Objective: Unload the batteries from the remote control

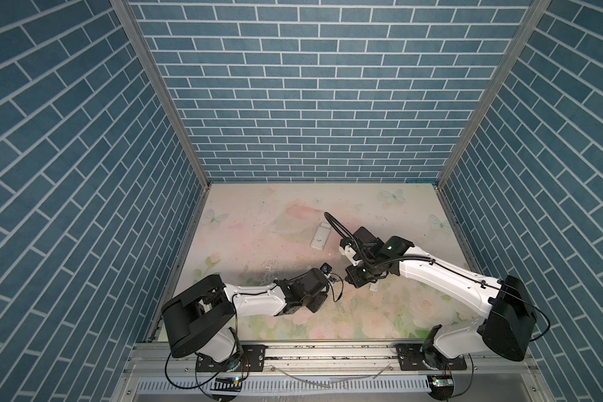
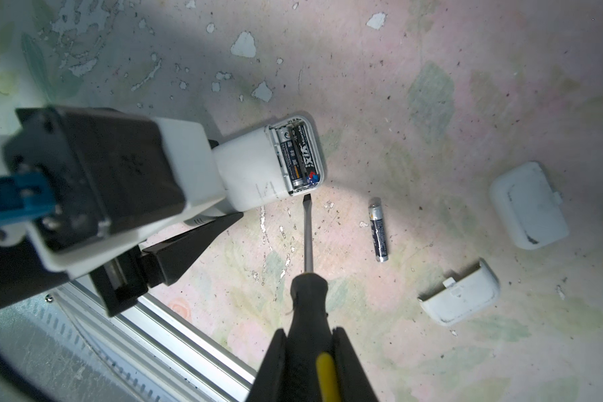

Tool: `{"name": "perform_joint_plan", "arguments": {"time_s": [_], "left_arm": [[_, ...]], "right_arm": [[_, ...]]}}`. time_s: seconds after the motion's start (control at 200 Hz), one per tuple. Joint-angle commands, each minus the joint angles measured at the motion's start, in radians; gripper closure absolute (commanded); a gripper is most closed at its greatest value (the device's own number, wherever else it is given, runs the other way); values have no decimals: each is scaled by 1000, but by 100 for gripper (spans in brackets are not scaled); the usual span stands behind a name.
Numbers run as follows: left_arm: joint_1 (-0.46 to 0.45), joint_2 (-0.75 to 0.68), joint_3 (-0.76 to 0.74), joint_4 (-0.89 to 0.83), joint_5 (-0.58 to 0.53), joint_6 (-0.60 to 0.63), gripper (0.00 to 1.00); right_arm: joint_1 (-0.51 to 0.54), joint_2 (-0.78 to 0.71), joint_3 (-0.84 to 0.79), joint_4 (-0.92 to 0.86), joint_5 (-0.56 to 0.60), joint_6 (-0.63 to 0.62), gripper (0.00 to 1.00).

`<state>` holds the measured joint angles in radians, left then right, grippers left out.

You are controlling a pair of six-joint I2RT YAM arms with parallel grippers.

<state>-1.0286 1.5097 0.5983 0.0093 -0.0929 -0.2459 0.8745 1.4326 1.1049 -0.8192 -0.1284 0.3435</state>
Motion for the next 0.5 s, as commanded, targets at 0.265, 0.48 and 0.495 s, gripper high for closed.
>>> {"name": "perform_joint_plan", "arguments": {"time_s": [0.265, 0.48, 0.495], "left_arm": [[-29, 47, -22, -83, 95, 17, 60], [-29, 47, -23, -81, 94, 15, 60], [-29, 47, -24, -81, 95, 15, 60]], "right_arm": [[2, 35, 20, 44, -3, 22, 100], [1, 29, 17, 34, -3, 20, 100], [1, 29, 17, 32, -3, 20, 100]]}}
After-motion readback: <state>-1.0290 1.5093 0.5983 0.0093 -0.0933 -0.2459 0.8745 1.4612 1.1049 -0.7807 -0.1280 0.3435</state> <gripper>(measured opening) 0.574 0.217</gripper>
